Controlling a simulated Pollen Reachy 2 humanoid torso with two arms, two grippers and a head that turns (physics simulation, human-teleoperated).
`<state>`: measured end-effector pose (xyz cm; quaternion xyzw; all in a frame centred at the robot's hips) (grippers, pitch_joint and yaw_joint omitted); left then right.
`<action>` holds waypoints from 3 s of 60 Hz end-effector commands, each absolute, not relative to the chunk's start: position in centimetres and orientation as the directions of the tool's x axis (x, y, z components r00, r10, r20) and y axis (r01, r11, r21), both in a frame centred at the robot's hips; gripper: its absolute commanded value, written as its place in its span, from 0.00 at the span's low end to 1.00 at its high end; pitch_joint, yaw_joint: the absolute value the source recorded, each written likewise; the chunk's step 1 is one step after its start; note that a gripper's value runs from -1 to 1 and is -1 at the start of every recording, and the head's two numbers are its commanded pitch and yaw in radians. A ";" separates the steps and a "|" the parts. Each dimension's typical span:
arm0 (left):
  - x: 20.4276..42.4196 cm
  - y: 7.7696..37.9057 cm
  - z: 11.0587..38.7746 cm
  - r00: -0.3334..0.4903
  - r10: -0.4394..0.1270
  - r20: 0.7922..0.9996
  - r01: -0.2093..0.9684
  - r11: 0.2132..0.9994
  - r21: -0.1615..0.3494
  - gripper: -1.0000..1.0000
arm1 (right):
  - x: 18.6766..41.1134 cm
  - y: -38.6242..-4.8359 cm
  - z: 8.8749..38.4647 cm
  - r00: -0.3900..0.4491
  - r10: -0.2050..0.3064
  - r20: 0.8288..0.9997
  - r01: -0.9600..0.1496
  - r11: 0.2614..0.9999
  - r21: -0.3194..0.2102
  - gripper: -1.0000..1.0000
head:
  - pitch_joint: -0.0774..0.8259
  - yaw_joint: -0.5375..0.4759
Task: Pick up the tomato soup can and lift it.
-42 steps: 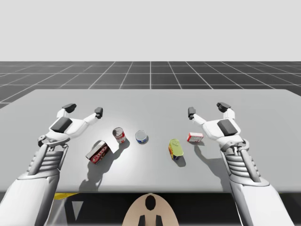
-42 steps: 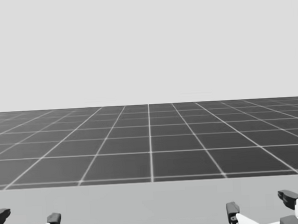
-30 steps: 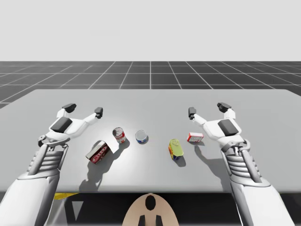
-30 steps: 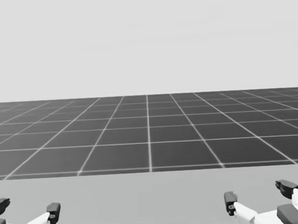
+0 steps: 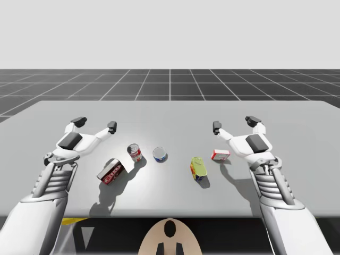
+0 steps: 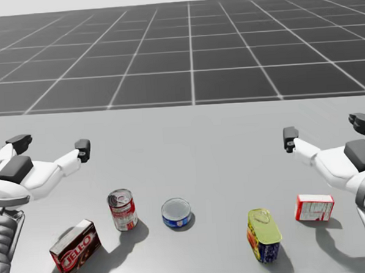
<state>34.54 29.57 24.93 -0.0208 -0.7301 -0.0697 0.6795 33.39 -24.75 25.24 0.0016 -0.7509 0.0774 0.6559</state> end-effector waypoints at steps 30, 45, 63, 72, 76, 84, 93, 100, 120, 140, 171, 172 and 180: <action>34.8 29.5 24.6 -0.063 -0.053 0.997 0.147 0.987 0.062 0.00 | 33.3 -24.7 25.5 -0.146 0.095 0.985 -0.109 0.988 -0.111 0.00 | 0.78 0.80; 33.5 29.3 26.2 -0.022 0.011 1.000 0.297 0.955 -0.004 0.00 | 33.3 -24.6 25.5 -0.146 0.095 0.985 -0.108 0.988 -0.112 0.00 | 0.78 0.79; 30.8 28.5 27.5 0.131 -0.092 0.987 0.531 0.847 0.008 0.00 | 33.4 -24.6 25.4 -0.153 0.107 0.982 -0.117 0.985 -0.126 0.00 | 0.77 0.79; 30.6 28.2 26.7 0.240 -0.195 0.951 0.592 0.806 0.016 0.00 | 33.4 -24.6 25.4 -0.154 0.106 0.982 -0.119 0.985 -0.125 0.00 | 0.77 0.80; 30.7 28.1 26.3 0.263 -0.206 0.943 0.608 0.794 0.004 0.00 | 33.4 -24.6 25.3 -0.153 0.107 0.982 -0.121 0.985 -0.126 0.00 | 0.77 0.80; 31.3 27.8 25.2 0.332 -0.252 0.909 0.630 0.776 -0.015 0.00 | 33.5 -24.5 25.3 -0.151 0.105 0.983 -0.127 0.984 -0.125 0.00 | 0.77 0.81; 32.5 27.1 23.6 0.381 -0.284 0.880 0.628 0.778 -0.021 0.00 | 33.5 -24.5 25.3 -0.150 0.105 0.983 -0.129 0.984 -0.124 0.00 | 0.77 0.81; 33.4 26.6 22.6 0.400 -0.282 0.872 0.624 0.781 -0.033 0.00 | 33.5 -24.5 25.3 -0.151 0.105 0.983 -0.129 0.984 -0.125 0.00 | 0.77 0.80; 36.2 25.0 20.6 0.451 -0.299 0.841 0.607 0.793 -0.043 0.00 | 33.3 -24.6 25.4 -0.157 0.097 0.983 -0.123 0.985 -0.117 0.00 | 0.77 0.80; 37.2 23.6 18.8 0.482 -0.323 0.814 0.603 0.796 -0.042 0.00 | 33.3 -24.7 25.5 -0.155 0.095 0.983 -0.122 0.986 -0.114 0.00 | 0.77 0.79; 36.7 23.4 18.2 0.455 -0.353 0.818 0.624 0.781 -0.011 1.00 | 33.3 -24.7 25.5 -0.154 0.101 0.983 -0.120 0.986 -0.120 0.00 | 0.71 0.80; 36.7 23.4 18.2 0.455 -0.353 0.818 0.624 0.781 -0.010 1.00 | 33.3 -24.7 25.5 -0.154 0.101 0.983 -0.120 0.986 -0.120 0.00 | 0.70 0.80; 36.5 23.3 18.0 0.451 -0.351 0.821 0.626 0.780 -0.010 1.00 | 33.3 -24.7 25.4 -0.152 0.103 0.983 -0.117 0.986 -0.121 0.00 | 0.56 0.80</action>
